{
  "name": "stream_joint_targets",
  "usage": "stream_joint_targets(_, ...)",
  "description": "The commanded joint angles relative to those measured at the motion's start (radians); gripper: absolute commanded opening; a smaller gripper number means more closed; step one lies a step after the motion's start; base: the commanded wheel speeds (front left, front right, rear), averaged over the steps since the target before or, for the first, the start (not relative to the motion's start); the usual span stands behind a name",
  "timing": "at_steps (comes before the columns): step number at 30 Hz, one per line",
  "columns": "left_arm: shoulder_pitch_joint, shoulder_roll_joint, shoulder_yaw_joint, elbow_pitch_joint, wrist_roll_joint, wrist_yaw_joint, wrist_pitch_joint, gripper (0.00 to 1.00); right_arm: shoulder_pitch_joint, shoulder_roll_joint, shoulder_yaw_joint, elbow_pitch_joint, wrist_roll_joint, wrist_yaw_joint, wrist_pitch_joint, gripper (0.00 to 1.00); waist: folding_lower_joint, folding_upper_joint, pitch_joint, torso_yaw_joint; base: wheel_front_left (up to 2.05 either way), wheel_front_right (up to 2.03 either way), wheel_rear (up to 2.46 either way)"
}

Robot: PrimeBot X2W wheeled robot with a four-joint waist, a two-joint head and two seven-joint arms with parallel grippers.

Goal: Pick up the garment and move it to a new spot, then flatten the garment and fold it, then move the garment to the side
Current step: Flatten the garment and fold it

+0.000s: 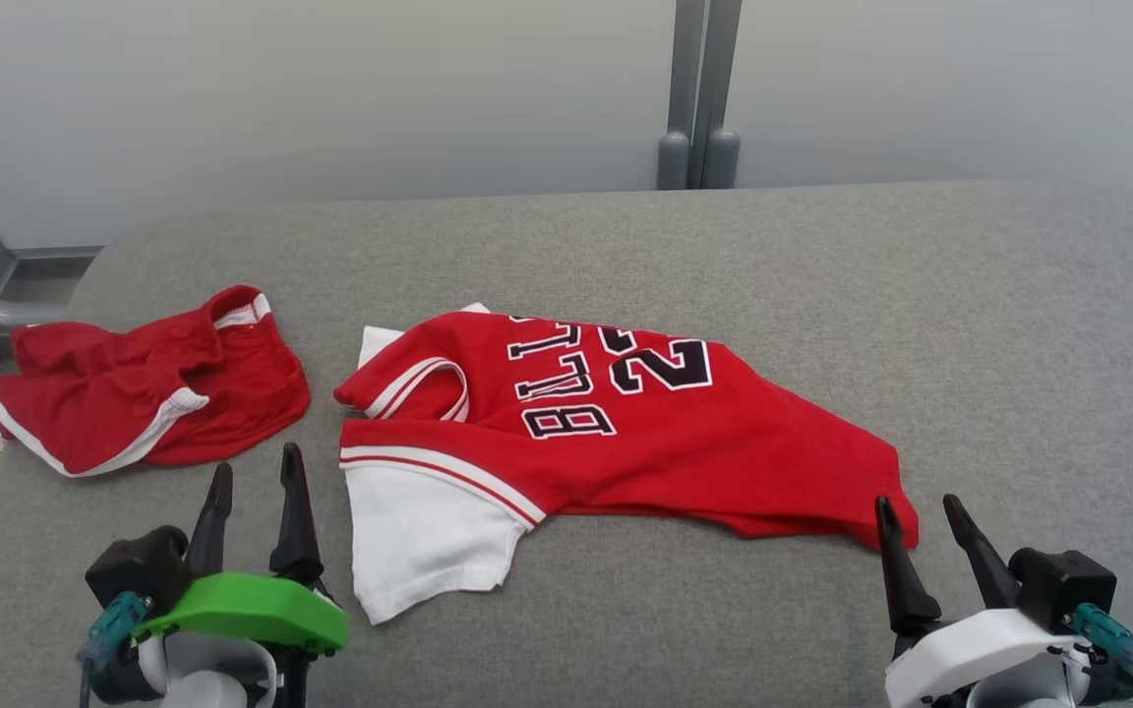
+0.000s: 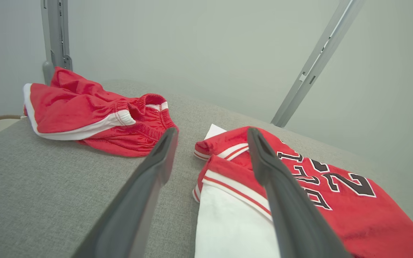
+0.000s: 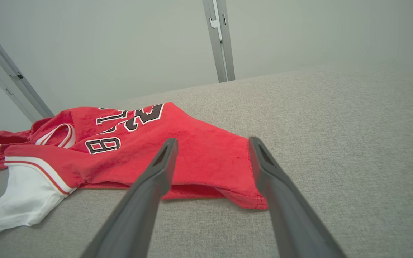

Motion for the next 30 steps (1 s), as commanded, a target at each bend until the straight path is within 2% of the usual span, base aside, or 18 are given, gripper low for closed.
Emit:
stream_joint_targets(1,0.023,0.001,0.007,-0.018,0.014,-0.007,-0.004,1.0,0.006,-0.002,-0.002,0.0,0.001,-0.001,0.0,1.0,0.0,0.0,-0.017,0.014,0.0,0.0,0.0)
stream_joint_targets(12,0.192,0.017,-0.016,-0.162,0.132,-0.031,-0.004,1.0,0.013,-0.002,-0.013,0.004,-0.021,-0.001,-0.015,1.0,0.0,0.0,-0.038,0.016,0.0,0.0,0.0)
stream_joint_targets(21,0.317,0.047,-0.04,-0.184,0.169,-0.005,0.029,1.0,0.043,-0.002,-0.027,0.013,-0.058,-0.001,0.012,1.0,0.0,0.0,-0.061,0.024,0.0,0.0,0.0)
stream_joint_targets(30,0.343,0.053,-0.052,-0.199,0.165,0.01,0.067,1.0,0.065,-0.002,-0.035,0.011,-0.072,-0.001,0.042,1.0,0.0,0.0,-0.065,0.031,0.0,0.0,0.0)
